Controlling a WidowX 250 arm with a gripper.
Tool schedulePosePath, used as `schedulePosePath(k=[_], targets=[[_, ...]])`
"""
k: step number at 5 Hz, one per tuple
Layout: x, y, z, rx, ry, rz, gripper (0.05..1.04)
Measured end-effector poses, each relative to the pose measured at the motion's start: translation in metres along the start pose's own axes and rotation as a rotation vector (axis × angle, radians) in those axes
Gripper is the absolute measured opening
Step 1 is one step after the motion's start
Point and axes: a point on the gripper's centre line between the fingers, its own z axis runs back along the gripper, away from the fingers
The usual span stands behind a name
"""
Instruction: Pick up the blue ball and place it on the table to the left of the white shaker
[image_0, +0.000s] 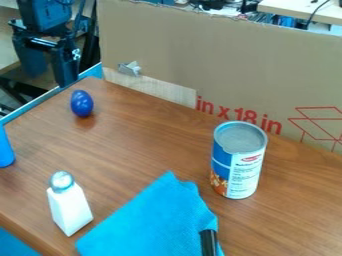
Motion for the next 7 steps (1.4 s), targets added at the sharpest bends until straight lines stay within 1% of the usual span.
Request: schedulePosePath(k=[1, 2, 3, 4, 5, 6, 7], targets=[[0.000, -0.001, -0.007, -0.012, 0.021, 0.002, 1.001], [0.023, 0.006, -0.005, -0.027, -0.017, 0.114, 1.001], [0.052, 0.028, -0.019, 0.019, -0.010, 0.265, 1.001], [0.067, 0.048, -0.038, 0.080, 0.008, 0.352, 1.001], [0.088, 0.064, -0.072, 0.099, 0.060, 0.395, 1.001], [0.102, 0.072, -0.087, 0.097, 0.066, 0.419, 1.001], [0.109, 0.076, -0.108, 0.093, 0.085, 0.442, 1.001]])
